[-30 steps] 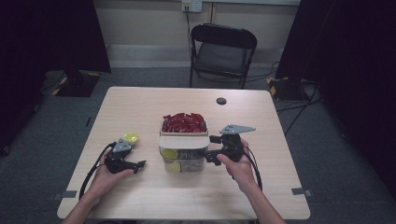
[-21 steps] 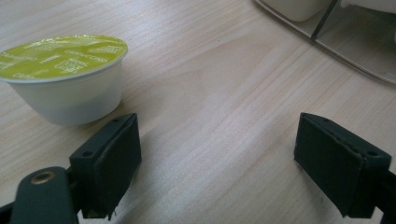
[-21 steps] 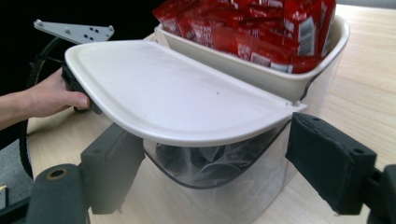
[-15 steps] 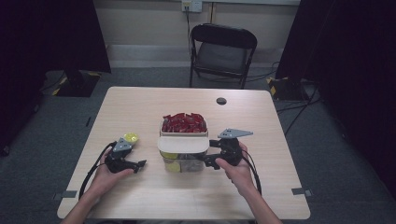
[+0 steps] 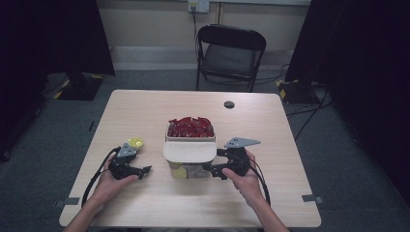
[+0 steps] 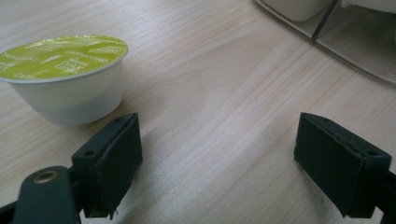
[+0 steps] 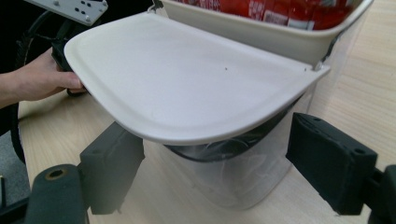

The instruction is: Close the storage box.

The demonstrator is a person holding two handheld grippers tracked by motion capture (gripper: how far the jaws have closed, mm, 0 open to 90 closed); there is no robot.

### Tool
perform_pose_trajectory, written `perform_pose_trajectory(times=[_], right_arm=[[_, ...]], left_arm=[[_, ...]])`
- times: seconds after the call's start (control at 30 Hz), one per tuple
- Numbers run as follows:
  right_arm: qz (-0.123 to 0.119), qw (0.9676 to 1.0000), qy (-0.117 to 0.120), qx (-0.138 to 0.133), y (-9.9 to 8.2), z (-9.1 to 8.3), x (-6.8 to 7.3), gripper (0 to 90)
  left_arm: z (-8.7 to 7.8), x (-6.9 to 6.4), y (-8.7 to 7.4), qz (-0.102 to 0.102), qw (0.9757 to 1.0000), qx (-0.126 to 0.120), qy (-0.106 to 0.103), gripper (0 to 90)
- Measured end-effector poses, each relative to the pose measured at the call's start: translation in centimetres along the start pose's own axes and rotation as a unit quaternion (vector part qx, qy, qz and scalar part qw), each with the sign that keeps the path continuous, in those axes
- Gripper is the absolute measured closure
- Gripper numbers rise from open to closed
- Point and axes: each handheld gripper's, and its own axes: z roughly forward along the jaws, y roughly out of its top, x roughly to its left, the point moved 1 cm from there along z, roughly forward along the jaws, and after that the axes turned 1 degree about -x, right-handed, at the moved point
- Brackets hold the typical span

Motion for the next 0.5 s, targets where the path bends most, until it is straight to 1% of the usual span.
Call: perform_pose_trajectory(times=[0.1,0.17,0.3,0.5], right_arm=[[-0.001,1.0000,0.000,0.008,-0.3,0.1,0.0,18.7],[-0.002,1.0000,0.001,0.007,-0.5,0.0,0.0,18.8],[0.000,0.9999,-0.003,0.011,-1.0,0.0,-0.1,18.8],[-0.003,0.9998,-0.009,0.016,-1.2,0.0,-0.3,20.0]], left_arm=[[0.0,0.0,0.0,0.000,1.0000,0.000,0.000,14.7],[0.0,0.0,0.0,0.000,1.0000,0.000,0.000,14.7],[0.0,0.0,0.0,0.000,1.0000,0.000,0.000,14.7],[0.0,0.0,0.0,0.000,1.0000,0.000,0.000,14.7]])
